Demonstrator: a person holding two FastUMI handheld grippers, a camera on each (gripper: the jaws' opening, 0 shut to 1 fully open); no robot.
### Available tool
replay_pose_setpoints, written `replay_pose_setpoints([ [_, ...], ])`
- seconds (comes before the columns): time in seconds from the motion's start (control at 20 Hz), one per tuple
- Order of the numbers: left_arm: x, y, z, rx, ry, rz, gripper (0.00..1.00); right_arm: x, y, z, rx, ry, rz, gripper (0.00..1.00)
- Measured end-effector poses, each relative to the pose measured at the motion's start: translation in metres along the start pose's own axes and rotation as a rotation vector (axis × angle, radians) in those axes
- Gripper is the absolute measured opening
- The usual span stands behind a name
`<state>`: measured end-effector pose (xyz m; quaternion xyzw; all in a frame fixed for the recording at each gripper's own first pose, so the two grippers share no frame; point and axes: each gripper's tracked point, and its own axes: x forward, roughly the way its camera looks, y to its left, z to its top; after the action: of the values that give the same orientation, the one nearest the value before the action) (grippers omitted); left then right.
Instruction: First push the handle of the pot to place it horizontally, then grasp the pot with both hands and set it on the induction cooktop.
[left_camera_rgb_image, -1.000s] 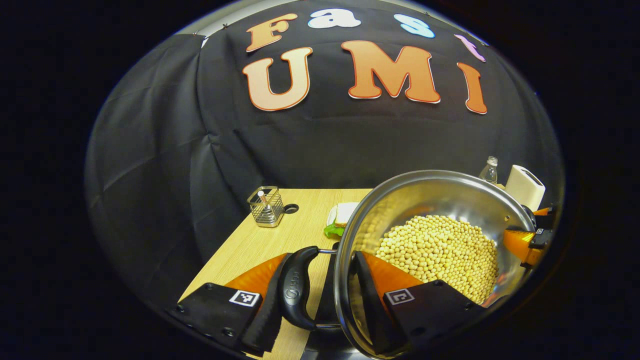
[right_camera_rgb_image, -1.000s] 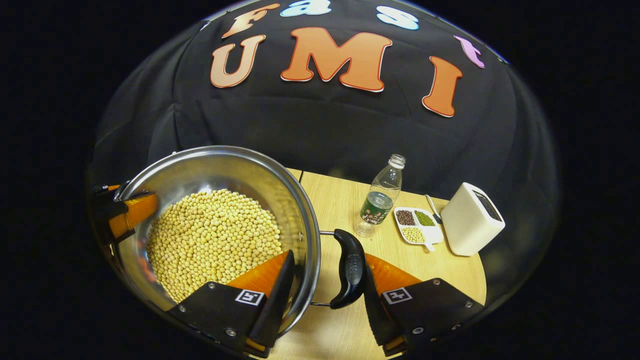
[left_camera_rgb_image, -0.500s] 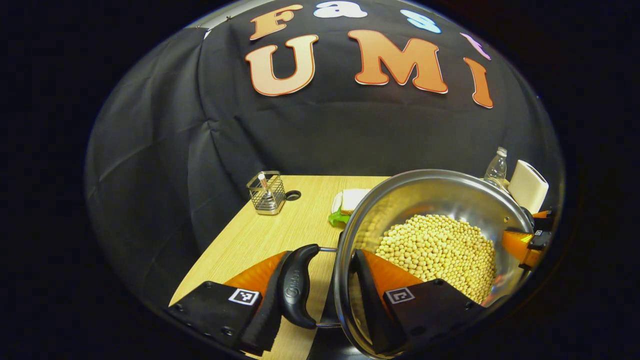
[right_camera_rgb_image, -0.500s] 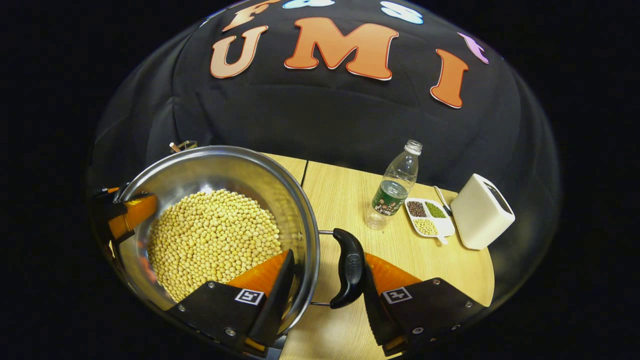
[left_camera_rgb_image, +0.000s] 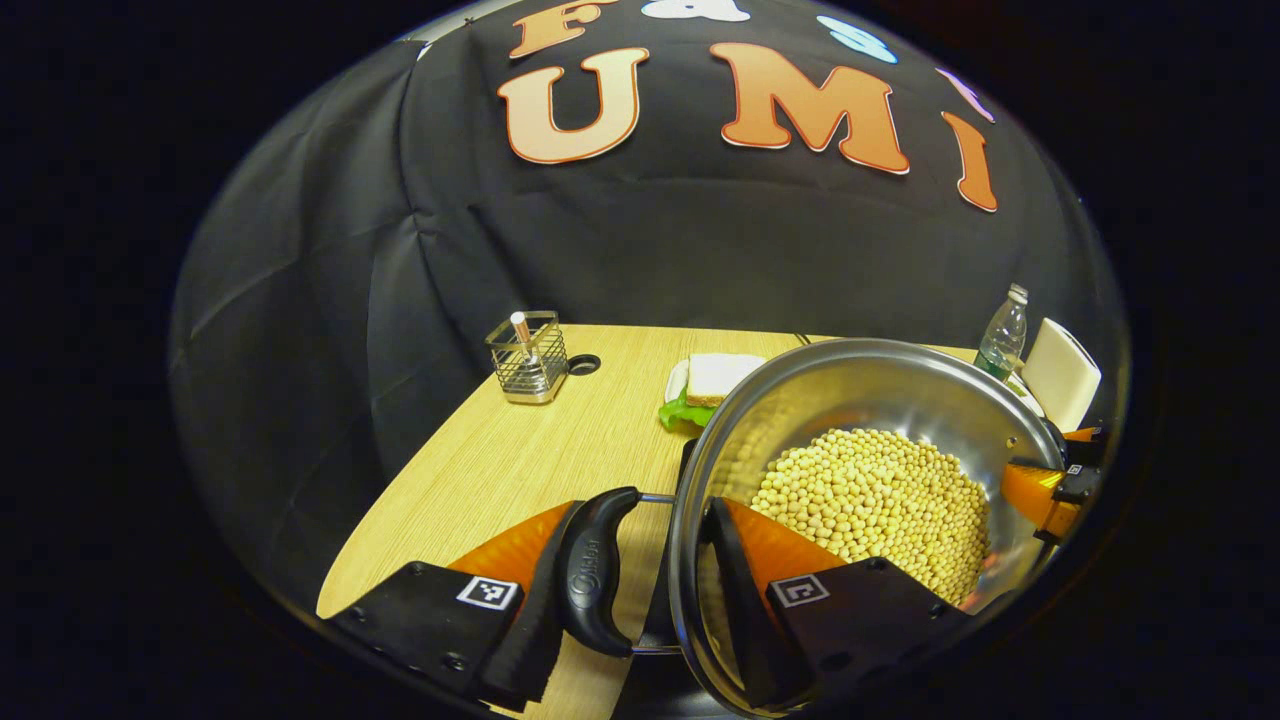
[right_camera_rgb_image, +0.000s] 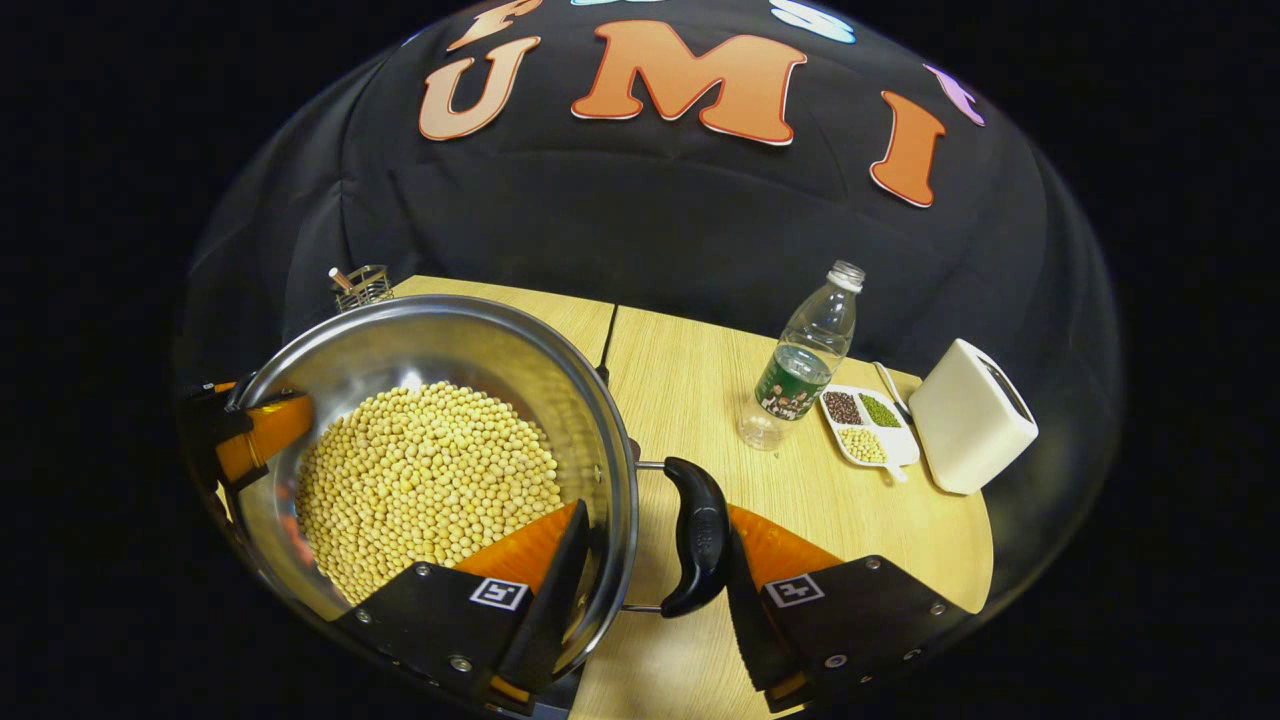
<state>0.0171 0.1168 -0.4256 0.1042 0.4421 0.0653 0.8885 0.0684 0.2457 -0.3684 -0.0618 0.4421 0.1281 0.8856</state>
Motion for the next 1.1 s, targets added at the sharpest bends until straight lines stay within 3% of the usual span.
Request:
replay_pose_setpoints([
  [0.7, 0.013, 0.0, -0.021, -0.013, 0.053, -0.01, 0.75, 0.001, -0.002, 0.008, 0.005, 0.014, -0.028, 0.71],
  [0.85, 0.012, 0.0, -0.022, -0.008, 0.046, -0.012, 0.78, 0.002, -0.002, 0.006, -0.009, 0.014, -0.058, 0.78],
  [1.0, 0.011, 0.001, -0.02, -0.011, 0.024, -0.007, 0.8, -0.001, 0.002, 0.006, 0.002, 0.001, -0.04, 0.86],
  [1.1, 0.006, 0.004, -0.009, -0.032, -0.019, 0.01, 0.85, -0.012, -0.002, 0.023, 0.046, -0.071, -0.014, 0.9],
])
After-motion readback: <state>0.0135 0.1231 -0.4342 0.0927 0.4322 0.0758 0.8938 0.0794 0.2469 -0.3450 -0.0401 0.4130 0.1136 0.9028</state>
